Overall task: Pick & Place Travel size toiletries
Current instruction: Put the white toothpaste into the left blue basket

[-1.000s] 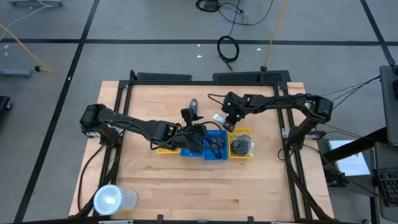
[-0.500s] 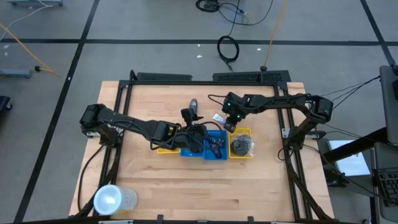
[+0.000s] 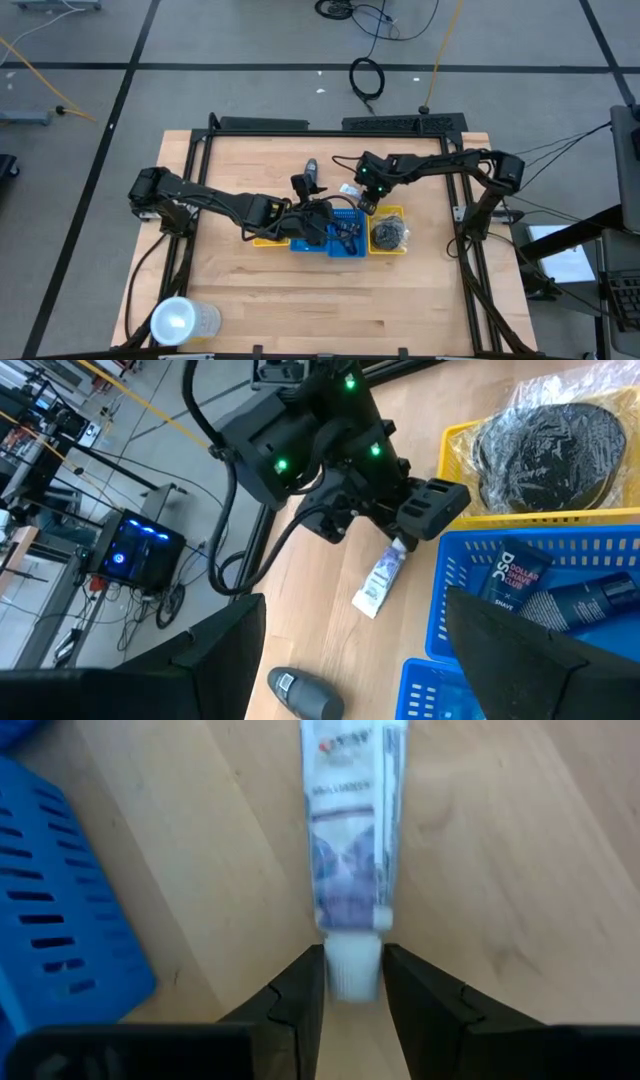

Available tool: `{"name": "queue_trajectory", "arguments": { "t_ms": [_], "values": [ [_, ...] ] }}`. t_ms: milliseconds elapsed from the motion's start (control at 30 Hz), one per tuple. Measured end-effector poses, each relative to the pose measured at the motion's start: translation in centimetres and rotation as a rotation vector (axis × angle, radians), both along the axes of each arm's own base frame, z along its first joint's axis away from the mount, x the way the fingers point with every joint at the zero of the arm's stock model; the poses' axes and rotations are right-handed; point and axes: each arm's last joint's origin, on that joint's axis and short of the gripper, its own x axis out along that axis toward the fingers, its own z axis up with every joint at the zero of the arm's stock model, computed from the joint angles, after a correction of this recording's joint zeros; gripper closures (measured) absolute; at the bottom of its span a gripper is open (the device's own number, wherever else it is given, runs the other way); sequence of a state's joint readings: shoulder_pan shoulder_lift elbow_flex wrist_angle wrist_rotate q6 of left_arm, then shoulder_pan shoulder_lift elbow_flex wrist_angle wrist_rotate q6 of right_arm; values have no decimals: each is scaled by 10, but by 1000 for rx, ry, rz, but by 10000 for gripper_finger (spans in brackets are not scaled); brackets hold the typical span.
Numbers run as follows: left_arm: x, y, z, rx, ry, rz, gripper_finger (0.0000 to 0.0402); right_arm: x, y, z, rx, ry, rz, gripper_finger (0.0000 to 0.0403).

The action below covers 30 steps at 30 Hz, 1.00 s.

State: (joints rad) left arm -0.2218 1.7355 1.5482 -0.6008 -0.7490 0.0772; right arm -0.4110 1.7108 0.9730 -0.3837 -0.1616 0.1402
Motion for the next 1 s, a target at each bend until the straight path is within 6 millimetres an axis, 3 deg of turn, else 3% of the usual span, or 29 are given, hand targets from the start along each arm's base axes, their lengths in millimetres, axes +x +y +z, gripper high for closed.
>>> {"name": "queue_trajectory", "arguments": {
  "t_ms": [500, 700, 1000],
  "values": [
    [0, 0, 0, -1, -1, 1, 101, -1, 0, 0, -3, 9, 5, 320],
    [0, 0, 0, -2, -1, 2, 101, -1, 0, 0, -9, 10, 18, 360],
    [0, 0, 0, -3, -2, 2, 101, -1, 0, 0, -13, 10, 25, 360]
  ]
}}
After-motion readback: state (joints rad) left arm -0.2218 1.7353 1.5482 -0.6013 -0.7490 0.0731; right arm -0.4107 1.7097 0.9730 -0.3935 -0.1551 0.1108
